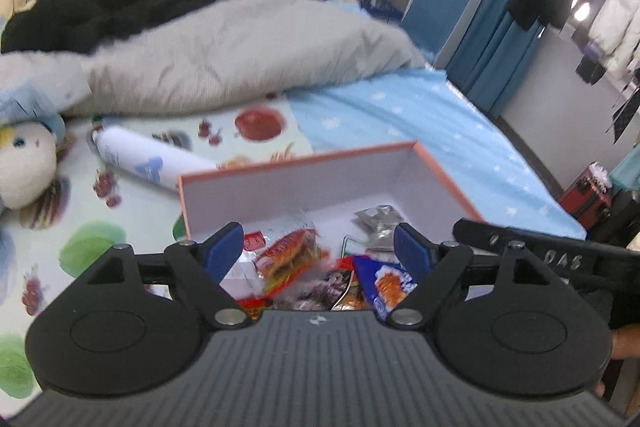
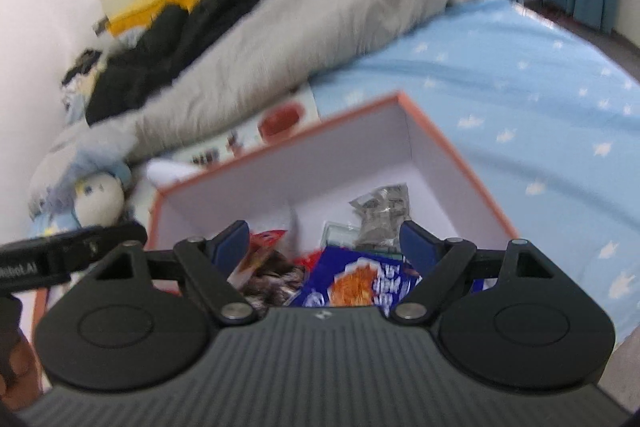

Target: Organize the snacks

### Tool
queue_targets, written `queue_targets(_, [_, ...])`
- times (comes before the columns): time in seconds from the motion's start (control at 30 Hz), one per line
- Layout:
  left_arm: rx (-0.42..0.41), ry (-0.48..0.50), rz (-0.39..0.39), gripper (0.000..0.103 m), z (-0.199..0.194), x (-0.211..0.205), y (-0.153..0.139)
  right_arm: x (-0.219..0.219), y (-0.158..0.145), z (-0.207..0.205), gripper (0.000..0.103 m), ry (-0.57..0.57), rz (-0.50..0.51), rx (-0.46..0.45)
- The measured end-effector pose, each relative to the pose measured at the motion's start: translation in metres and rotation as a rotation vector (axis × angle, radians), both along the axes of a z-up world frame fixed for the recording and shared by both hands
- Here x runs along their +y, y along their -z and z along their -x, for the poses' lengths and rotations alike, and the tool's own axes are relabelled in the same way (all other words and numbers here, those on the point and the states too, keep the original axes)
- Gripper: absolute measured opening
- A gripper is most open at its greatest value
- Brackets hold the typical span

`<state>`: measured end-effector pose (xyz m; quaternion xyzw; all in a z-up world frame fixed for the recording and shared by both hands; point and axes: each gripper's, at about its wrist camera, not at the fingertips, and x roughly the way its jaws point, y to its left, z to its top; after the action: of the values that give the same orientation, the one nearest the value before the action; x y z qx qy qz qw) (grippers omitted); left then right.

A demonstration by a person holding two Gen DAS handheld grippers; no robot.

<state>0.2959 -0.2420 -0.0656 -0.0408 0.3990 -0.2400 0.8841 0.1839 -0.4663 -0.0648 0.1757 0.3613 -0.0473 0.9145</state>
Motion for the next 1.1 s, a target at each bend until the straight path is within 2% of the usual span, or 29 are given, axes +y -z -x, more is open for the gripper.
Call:
queue_targets(0.27, [-0.113, 0.019, 0.06, 0.087, 0.042, 0.032, -0.066, 0.022, -0.072, 0.044, 0.084, 0.011, 0.061, -0.141])
queue_targets(0.53, [-0.207, 0.051, 0.098, 0.088, 0.098, 0.063, -0.109, 0.052, -0.107, 0.099, 0.084, 0.026, 0.097, -0.225])
queue_targets(0.83, [-0.235, 0.069, 0.093, 0.091, 0.164, 0.097, -0.113, 0.085, -0.11, 0.159, 0.084, 0.042, 0.125, -0.268])
queue_targets(0.93, [-0.246, 0.077, 0.094, 0.1, 0.181, 0.106, -0.107, 0.095, -0.101, 0.177, 0.084, 0.032, 0.16, -0.246])
queue_targets(1.0, [-0.24, 0.07, 0.095, 0.102, 0.192, 0.112, -0.101, 0.101, -0.096, 0.185, 0.084, 0.032, 0.201, -0.244])
queue_targets(1.1, [-0.219, 0.056, 0.084, 0.103, 0.201, 0.118, -0.09, 0.104, -0.09, 0.194, 0.084, 0.039, 0.193, -0.249])
